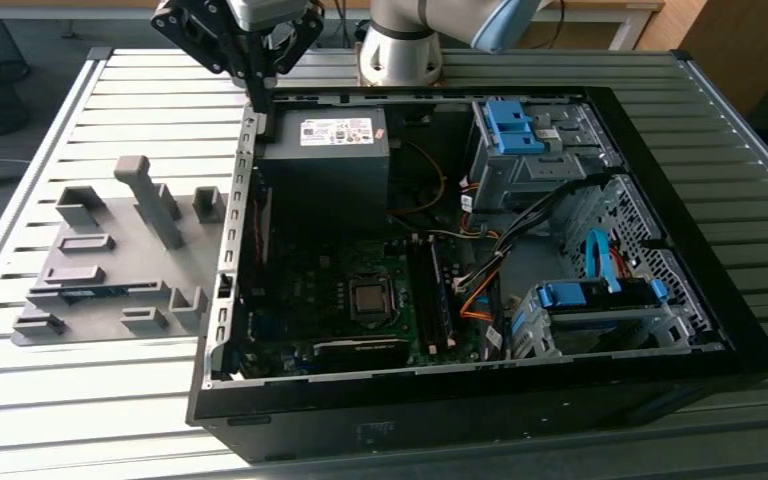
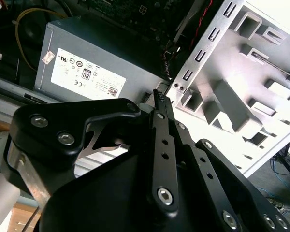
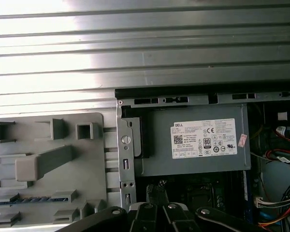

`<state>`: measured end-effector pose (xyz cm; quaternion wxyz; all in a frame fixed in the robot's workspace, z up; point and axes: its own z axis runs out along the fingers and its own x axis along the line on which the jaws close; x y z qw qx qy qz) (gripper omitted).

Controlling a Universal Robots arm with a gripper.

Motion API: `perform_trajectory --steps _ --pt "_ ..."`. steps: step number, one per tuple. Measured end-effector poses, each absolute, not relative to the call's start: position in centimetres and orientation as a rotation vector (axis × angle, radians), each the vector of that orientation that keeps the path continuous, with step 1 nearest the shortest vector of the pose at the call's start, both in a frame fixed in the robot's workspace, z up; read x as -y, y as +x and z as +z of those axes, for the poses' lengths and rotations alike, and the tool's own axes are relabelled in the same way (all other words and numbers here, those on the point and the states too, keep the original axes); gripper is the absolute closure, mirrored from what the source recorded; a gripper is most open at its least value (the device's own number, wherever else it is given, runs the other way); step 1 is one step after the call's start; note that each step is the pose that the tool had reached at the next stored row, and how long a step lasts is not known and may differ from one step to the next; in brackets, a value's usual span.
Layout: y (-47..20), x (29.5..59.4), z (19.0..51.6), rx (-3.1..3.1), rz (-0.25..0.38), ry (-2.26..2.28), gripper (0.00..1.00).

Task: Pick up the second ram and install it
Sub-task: 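Reach for the second ram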

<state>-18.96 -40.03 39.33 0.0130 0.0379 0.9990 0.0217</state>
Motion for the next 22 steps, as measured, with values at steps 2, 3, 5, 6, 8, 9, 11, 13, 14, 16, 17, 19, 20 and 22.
perform_trajectory --steps 2,3,5,6,8,9,11,13,14,16,17,19,20,22 --pt "-19.05 40.03 39.33 -3.112 0.068 0.118 0.89" --pt "-19.09 40.03 39.33 -3.112 0.068 0.118 0.89" --pt "-19.18 40.03 39.33 -3.112 0.068 0.118 0.89" --pt "-19.23 40.03 39.33 -3.112 0.068 0.118 0.89" --pt "-19.32 40.03 39.33 -3.113 0.068 0.118 0.89" --pt "-19.36 40.03 39.33 -3.112 0.068 0.118 0.89" --pt "-19.44 40.03 39.33 -3.113 0.068 0.118 0.89" --pt "-19.52 40.03 39.33 -3.112 0.068 0.118 0.89" --pt "-19.55 40.03 39.33 -3.112 0.068 0.118 0.89" --pt "-19.62 40.03 39.33 -3.113 0.068 0.118 0.89" --pt "-19.66 40.03 39.33 -3.113 0.068 0.118 0.89" --pt "-19.73 40.03 39.33 -3.112 0.068 0.118 0.89" --pt "-19.77 40.03 39.33 -3.112 0.068 0.118 0.89" --pt "-19.84 40.03 39.33 -3.112 0.068 0.118 0.89"
